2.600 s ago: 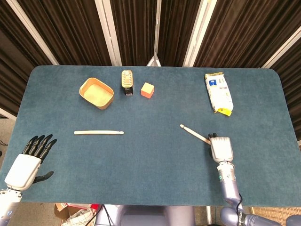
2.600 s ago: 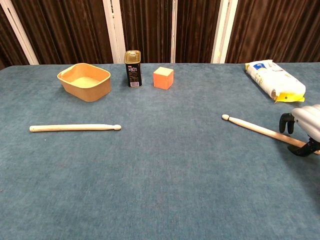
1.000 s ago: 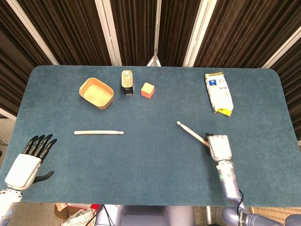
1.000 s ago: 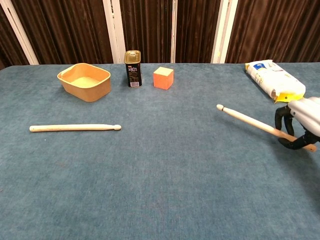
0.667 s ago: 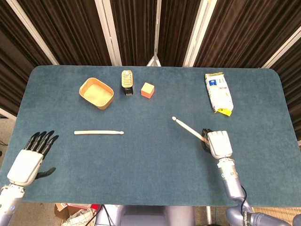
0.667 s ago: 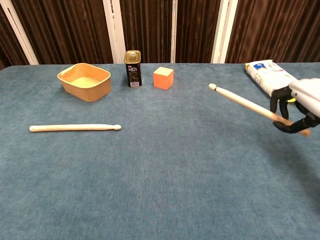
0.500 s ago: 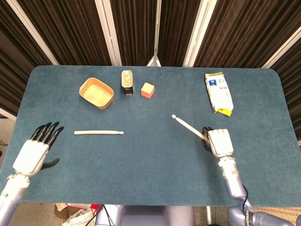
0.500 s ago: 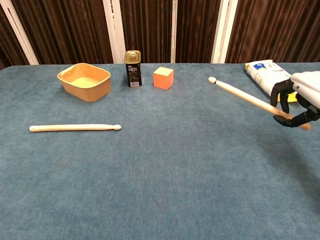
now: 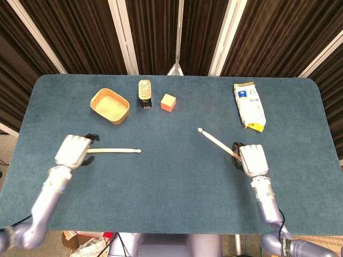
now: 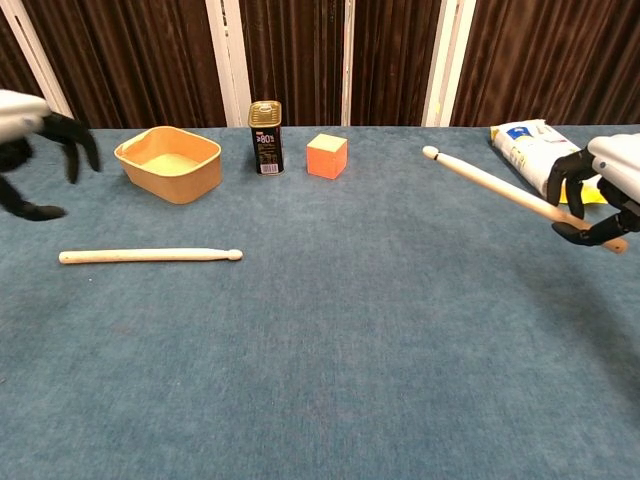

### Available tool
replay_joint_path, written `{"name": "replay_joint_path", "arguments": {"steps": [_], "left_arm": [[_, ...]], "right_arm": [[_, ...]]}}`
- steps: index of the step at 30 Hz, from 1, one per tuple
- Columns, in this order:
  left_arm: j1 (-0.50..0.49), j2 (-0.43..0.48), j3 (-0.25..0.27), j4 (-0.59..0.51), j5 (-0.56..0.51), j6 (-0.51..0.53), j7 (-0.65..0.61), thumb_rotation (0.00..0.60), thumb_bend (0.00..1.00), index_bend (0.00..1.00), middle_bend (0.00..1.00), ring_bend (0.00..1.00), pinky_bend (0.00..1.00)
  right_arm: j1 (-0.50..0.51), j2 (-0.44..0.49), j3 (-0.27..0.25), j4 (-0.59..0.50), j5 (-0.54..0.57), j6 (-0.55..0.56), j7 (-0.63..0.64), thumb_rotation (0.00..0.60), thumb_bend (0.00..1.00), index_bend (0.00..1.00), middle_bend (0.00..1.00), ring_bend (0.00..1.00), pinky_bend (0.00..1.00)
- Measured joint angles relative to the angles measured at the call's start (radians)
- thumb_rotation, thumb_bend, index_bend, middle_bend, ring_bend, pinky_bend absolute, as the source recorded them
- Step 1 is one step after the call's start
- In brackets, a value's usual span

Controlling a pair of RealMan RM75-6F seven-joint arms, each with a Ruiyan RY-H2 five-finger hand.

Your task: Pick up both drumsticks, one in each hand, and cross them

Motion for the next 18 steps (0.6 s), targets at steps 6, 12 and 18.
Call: {"name": "replay_joint_path", "arguments": {"steps": [6, 12, 18], "left_arm": [[-0.110, -0.130, -0.011, 0.071, -0.198, -0.022, 0.167, 0.600, 0.44, 0.36, 0.42, 0.88, 0.97], [-0.177, -0.215, -0.003, 0.168, -0.306, -0.015, 0.226, 0.600, 0.45, 0.38, 0.42, 0.88, 0.97], [-0.192, -0.233, 0.026, 0.243, -0.320, -0.007, 0.221, 0.600, 0.46, 0.39, 0.41, 0.88, 0.97]], "right_arm": [[0.001, 0.000, 0.000, 0.015, 0.001, -0.004, 0.018, 0.600, 0.64, 0.69, 0.67, 0.88, 0.79], [0.002, 0.001, 0.000, 0.022, -0.002, -0.004, 0.026, 0.600, 0.64, 0.69, 0.67, 0.88, 0.78], [0.002, 0.002, -0.002, 0.027, -0.003, -0.003, 0.030, 0.600, 0.64, 0.69, 0.67, 0.88, 0.78]]}}
